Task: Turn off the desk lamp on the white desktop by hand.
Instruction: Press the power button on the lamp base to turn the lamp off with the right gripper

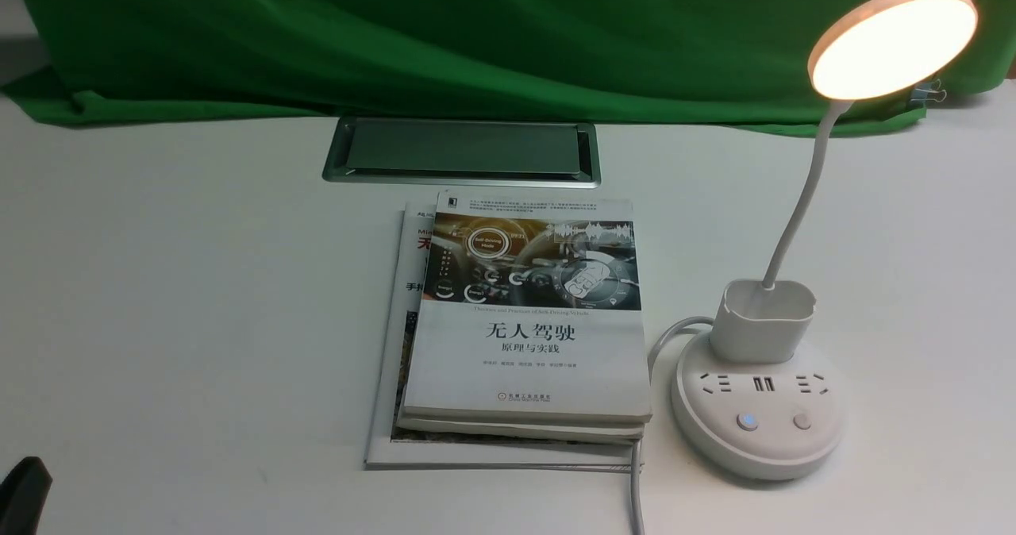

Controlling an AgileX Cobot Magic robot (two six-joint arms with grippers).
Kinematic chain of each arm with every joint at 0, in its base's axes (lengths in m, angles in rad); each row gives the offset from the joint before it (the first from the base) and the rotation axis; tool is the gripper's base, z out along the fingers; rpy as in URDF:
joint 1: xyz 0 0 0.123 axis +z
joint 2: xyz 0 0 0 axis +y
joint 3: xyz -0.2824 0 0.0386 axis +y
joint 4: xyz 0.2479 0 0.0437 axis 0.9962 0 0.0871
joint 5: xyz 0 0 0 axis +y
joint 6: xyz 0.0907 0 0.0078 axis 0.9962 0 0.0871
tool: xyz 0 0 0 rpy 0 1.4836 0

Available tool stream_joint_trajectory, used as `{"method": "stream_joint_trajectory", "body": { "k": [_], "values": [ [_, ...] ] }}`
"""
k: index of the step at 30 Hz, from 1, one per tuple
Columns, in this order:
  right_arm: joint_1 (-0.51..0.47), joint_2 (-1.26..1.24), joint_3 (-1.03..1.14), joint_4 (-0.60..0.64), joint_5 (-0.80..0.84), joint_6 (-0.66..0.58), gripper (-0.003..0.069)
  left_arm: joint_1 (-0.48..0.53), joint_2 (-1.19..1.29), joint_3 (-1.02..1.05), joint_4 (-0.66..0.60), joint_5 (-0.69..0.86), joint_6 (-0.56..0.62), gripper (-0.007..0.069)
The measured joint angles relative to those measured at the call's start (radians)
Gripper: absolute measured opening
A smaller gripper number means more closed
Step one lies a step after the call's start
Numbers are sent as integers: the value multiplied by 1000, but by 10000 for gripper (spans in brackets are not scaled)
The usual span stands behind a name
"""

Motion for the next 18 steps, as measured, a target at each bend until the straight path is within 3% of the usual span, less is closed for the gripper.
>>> {"method": "stream_joint_trajectory", "body": {
  "k": [4,7,11,16,18],
  "values": [
    [0,0,0,1,-77,38,29,0,0,0,0,0,0,242],
    [5,3,-15,2,-28,39,29,0,0,0,0,0,0,242],
    [23,115,-204,3,202,-37,32,0,0,0,0,0,0,242],
    [31,507,-601,3,736,-267,32,0,0,0,0,-1,0,242],
    [31,585,-655,2,817,-299,32,0,0,0,0,-1,0,242]
  ]
}}
